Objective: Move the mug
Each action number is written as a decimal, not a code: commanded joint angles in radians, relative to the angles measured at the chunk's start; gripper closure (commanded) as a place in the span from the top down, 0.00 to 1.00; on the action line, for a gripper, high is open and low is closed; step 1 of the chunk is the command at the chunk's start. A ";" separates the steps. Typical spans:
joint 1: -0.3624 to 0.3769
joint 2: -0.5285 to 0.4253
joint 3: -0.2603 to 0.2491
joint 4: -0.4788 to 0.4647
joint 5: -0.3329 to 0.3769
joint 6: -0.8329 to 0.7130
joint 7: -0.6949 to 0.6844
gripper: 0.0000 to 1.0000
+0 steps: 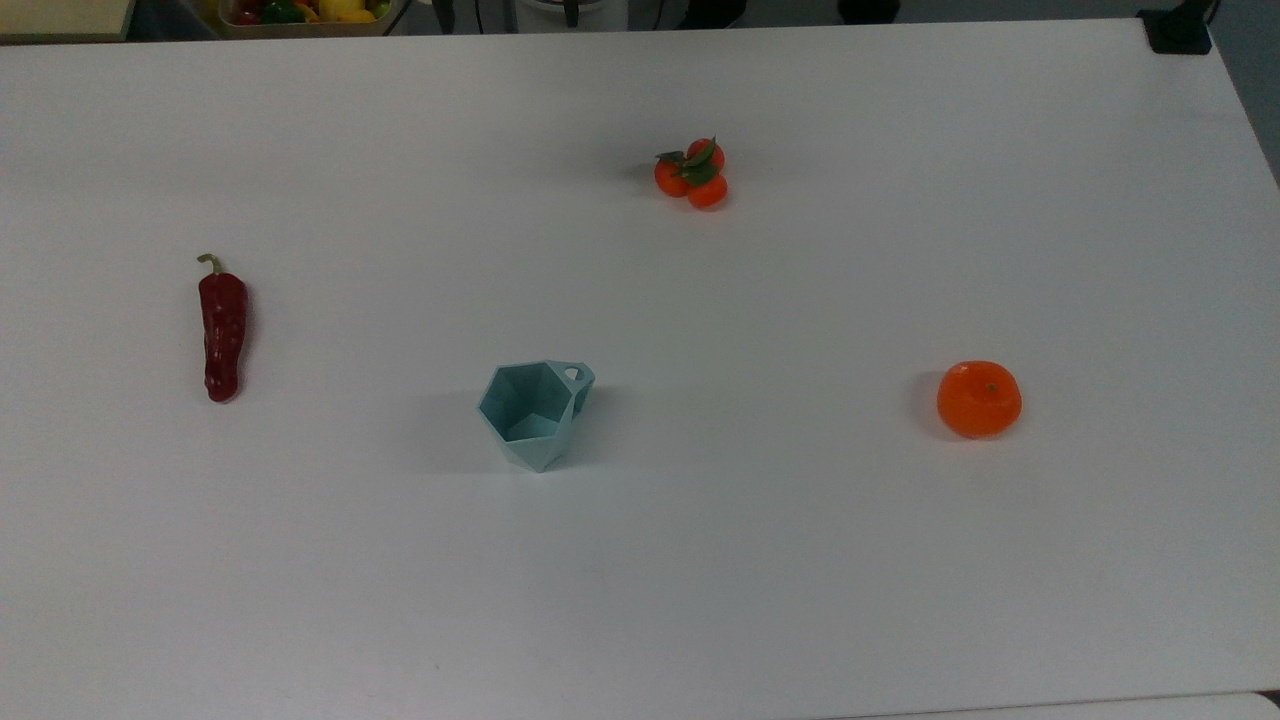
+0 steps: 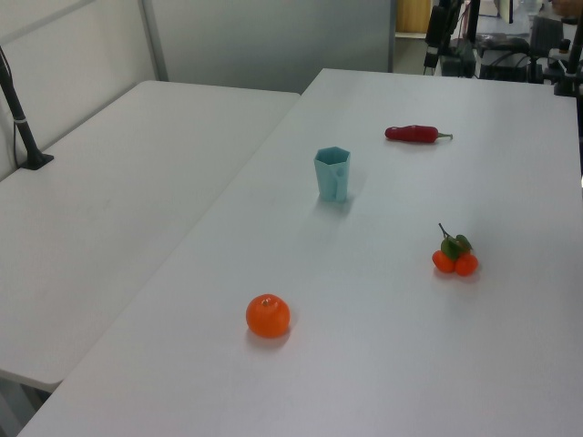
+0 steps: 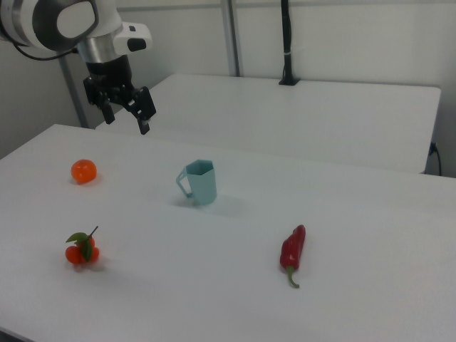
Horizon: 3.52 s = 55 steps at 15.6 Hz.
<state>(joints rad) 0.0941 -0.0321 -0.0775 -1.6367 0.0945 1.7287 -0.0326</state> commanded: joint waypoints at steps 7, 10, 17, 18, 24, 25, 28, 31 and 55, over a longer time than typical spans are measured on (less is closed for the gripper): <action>0.016 -0.019 0.002 -0.058 -0.006 0.032 0.043 1.00; 0.039 0.012 0.002 -0.048 -0.007 0.072 0.291 1.00; 0.082 0.119 0.013 -0.046 -0.018 0.262 0.747 1.00; 0.088 0.145 0.013 -0.045 -0.021 0.294 0.785 1.00; 0.093 0.282 0.013 -0.046 -0.064 0.489 0.950 0.97; 0.092 0.311 0.013 -0.046 -0.065 0.512 0.954 0.96; 0.088 0.366 0.013 -0.046 -0.076 0.567 0.953 0.95; 0.085 0.415 0.013 -0.046 -0.102 0.591 0.956 0.95; 0.084 0.552 0.013 -0.043 -0.256 0.756 1.031 0.31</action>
<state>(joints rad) 0.1759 0.5291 -0.0629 -1.6692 -0.1309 2.4647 0.9710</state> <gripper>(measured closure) 0.577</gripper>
